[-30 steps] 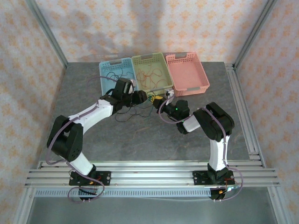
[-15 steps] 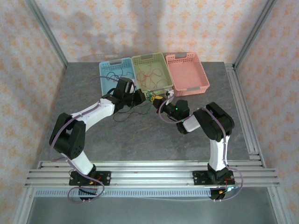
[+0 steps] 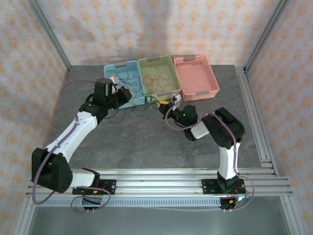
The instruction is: Untangle the cables
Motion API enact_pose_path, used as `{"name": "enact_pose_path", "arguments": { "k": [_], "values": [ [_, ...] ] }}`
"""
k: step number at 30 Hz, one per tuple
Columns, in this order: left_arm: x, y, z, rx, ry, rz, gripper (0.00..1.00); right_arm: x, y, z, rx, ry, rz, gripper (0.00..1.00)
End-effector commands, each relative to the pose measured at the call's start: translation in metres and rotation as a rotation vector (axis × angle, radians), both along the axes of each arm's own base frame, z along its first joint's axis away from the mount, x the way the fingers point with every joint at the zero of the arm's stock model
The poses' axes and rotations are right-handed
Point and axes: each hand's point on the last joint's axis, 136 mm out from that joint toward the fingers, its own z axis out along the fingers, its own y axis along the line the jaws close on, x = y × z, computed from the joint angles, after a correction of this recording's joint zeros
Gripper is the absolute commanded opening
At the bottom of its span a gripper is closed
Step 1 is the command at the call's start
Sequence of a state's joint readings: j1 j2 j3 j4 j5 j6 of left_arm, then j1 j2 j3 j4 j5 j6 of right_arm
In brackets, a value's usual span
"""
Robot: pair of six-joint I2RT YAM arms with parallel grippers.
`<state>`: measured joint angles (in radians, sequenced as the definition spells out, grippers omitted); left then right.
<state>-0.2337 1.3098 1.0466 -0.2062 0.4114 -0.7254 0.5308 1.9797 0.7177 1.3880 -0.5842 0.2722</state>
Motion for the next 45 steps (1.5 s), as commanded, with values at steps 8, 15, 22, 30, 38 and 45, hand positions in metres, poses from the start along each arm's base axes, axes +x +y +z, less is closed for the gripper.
{"name": "enact_pose_path", "arguments": {
  "k": [8,15,22,30,38,45],
  "values": [
    [-0.035,0.069,0.013,0.061,-0.01,0.16,0.0,0.016,-0.023,0.007,0.009,-0.021,-0.131,0.0],
    [-0.059,0.082,0.038,0.053,-0.058,0.185,0.0,0.041,-0.067,-0.01,0.062,0.088,-0.336,0.0],
    [-0.086,0.087,0.057,0.065,-0.1,0.19,0.0,0.046,-0.083,-0.017,0.051,0.098,-0.435,0.0],
    [-0.123,0.108,0.099,0.135,-0.187,0.273,0.0,0.055,-0.128,-0.038,0.097,0.183,-0.644,0.0],
    [-0.17,0.129,0.145,0.196,-0.297,0.37,0.0,0.057,-0.147,-0.05,0.125,0.236,-0.712,0.0],
    [-0.173,0.118,0.149,0.168,-0.316,0.313,0.0,0.059,-0.107,-0.036,0.155,0.226,-0.495,0.0]
  ]
}}
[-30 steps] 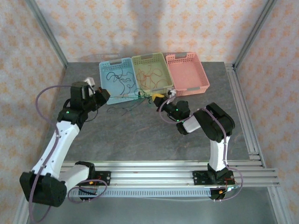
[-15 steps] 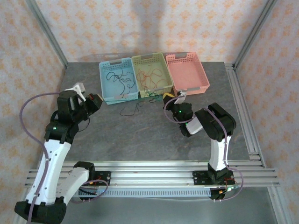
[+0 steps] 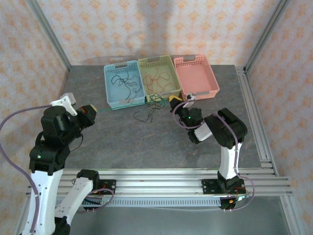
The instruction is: Untangle the cables
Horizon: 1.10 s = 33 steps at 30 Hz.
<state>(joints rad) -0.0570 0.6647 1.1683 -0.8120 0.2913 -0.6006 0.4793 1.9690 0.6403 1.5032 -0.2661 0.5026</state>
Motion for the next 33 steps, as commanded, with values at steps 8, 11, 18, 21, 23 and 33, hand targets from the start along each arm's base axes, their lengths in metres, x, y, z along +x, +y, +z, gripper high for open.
{"name": "enact_pose_path", "arguments": {
  "k": [8,11,18,21,23,33],
  "values": [
    [0.051,-0.04,-0.045,-0.161,0.044,-0.176,0.0,-0.003,0.027,-0.006,-0.146,-0.049,0.131,0.0],
    [0.062,-0.056,-0.08,-0.141,0.122,-0.215,0.0,-0.009,0.04,-0.001,-0.159,-0.078,0.184,0.0],
    [0.065,-0.092,-0.144,-0.01,0.283,-0.276,0.0,-0.008,0.03,-0.001,-0.188,-0.085,0.108,0.0],
    [0.055,-0.095,-0.164,0.043,0.353,-0.291,0.0,-0.002,0.009,-0.003,-0.198,-0.067,-0.001,0.0],
    [0.044,-0.092,-0.175,0.08,0.392,-0.291,0.0,0.003,-0.012,-0.008,-0.208,-0.043,-0.102,0.0],
    [-0.004,-0.021,-0.13,0.189,0.28,-0.037,0.0,0.005,-0.132,-0.041,-0.104,0.14,-0.592,0.0]
  ]
}}
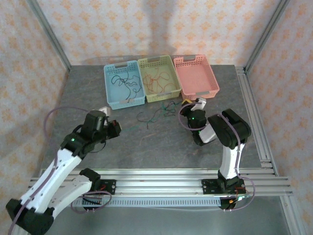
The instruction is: Untangle the cables
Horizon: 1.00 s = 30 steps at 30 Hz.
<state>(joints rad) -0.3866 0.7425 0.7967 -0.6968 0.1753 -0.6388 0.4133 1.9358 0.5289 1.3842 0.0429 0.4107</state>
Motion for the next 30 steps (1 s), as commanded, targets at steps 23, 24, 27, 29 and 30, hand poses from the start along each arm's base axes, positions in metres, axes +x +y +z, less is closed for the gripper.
{"name": "enact_pose_path", "arguments": {
  "k": [23,24,27,29,30],
  "values": [
    [-0.047,0.074,0.143,0.071,-0.365,0.229,0.0,-0.004,-0.062,-0.005,0.092,0.004,-0.312,0.0],
    [-0.041,0.065,0.147,0.041,-0.375,0.203,0.0,-0.004,-0.061,-0.004,0.095,0.003,-0.306,0.0],
    [-0.023,0.045,0.168,-0.018,-0.41,0.146,0.0,-0.004,-0.059,-0.004,0.088,0.005,-0.291,0.0],
    [-0.009,0.035,0.181,-0.04,-0.418,0.129,0.0,-0.003,-0.057,-0.003,0.09,0.003,-0.283,0.0],
    [-0.001,0.027,0.189,-0.06,-0.425,0.107,0.0,-0.003,-0.057,-0.003,0.09,0.003,-0.28,0.0]
  ]
}}
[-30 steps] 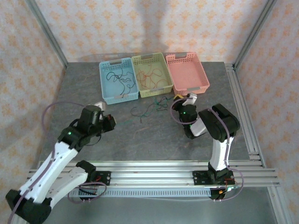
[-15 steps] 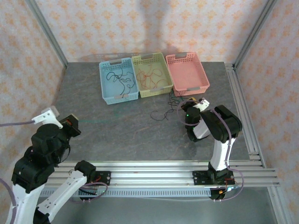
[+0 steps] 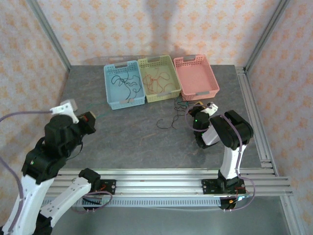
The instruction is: Untangle the cables
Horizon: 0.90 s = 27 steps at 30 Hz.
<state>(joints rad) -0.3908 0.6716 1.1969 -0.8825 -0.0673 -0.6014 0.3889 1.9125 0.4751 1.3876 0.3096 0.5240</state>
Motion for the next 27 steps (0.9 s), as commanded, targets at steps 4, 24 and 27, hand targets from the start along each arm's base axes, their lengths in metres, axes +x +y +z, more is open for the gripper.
{"name": "enact_pose_path", "arguments": {
  "k": [4,24,27],
  "values": [
    [0.051,-0.059,0.063,-0.154,-0.134,-0.191,0.0,0.006,0.007,0.001,0.019,-0.014,0.031,0.0],
    [0.244,-0.228,0.078,-0.133,-0.056,-0.546,0.0,0.012,0.019,0.004,0.016,-0.023,0.091,0.0],
    [0.265,-0.258,0.069,-0.126,-0.05,-0.603,0.0,0.013,0.021,0.003,0.019,-0.023,0.1,0.0]
  ]
}}
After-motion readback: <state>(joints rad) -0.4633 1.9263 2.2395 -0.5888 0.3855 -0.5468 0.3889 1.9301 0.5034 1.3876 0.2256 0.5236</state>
